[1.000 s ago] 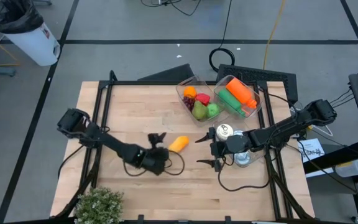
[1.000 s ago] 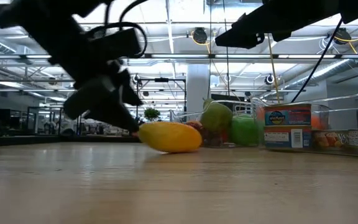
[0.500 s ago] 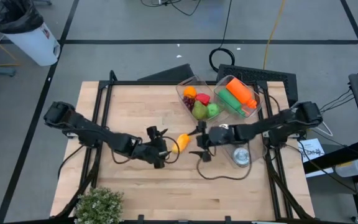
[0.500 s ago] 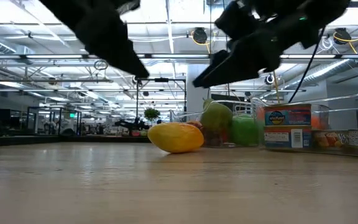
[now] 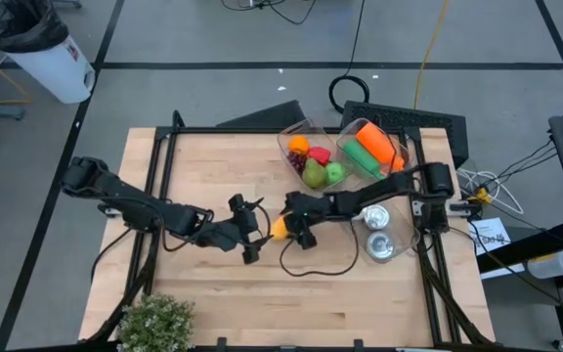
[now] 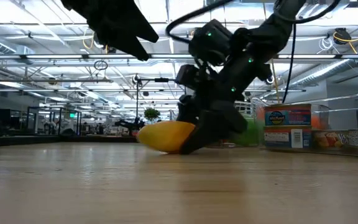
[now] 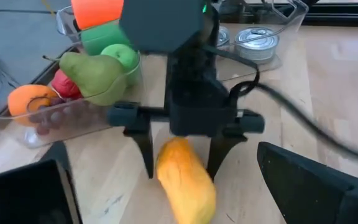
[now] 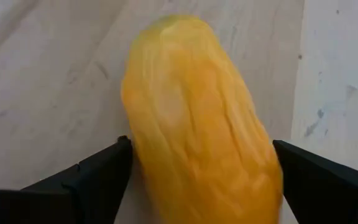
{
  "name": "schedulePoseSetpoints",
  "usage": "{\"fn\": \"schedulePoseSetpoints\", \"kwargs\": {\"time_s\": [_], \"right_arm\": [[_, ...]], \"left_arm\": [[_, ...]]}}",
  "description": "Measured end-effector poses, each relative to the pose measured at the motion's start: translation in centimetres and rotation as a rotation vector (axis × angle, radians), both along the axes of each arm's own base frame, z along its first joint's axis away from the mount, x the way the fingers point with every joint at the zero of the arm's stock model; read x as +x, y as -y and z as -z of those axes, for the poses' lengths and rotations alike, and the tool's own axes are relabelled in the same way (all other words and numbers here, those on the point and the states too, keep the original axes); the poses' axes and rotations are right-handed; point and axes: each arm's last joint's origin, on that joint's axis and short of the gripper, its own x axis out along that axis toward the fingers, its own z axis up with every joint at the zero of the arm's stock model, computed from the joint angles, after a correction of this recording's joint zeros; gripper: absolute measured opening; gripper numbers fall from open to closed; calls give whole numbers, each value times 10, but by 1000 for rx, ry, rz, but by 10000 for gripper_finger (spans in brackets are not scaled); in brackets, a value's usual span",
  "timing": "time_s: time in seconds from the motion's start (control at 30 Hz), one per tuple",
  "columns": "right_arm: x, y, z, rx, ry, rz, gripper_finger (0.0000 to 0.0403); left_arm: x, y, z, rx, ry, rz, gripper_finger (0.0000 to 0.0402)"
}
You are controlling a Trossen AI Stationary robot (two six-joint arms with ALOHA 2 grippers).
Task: Pick & Place Food Item
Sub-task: Put the yellow mango into the top left transparent bin
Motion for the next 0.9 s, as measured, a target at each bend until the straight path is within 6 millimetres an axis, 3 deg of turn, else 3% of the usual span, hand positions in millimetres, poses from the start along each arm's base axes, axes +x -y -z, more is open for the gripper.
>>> {"fn": "schedulePoseSetpoints", "kwargs": {"time_s": [0.17, 0.37, 0.63, 0.77, 0.9], "right_arm": [[3, 0, 10, -23, -89, 10, 328], [-6, -12, -8, -13, -104, -8, 206], [-24, -23, -75, 0, 40, -14, 199], [-39, -5, -112, -36, 130, 117, 199], [-57, 26, -134, -60, 176, 286, 199]], "left_arm": [[0, 0, 0, -9, -4, 14, 333], [0, 1, 0, -5, -4, 18, 333], [0, 1, 0, -2, -5, 20, 333], [0, 1, 0, -5, 0, 19, 333], [1, 1, -1, -31, 14, 7, 333]]}}
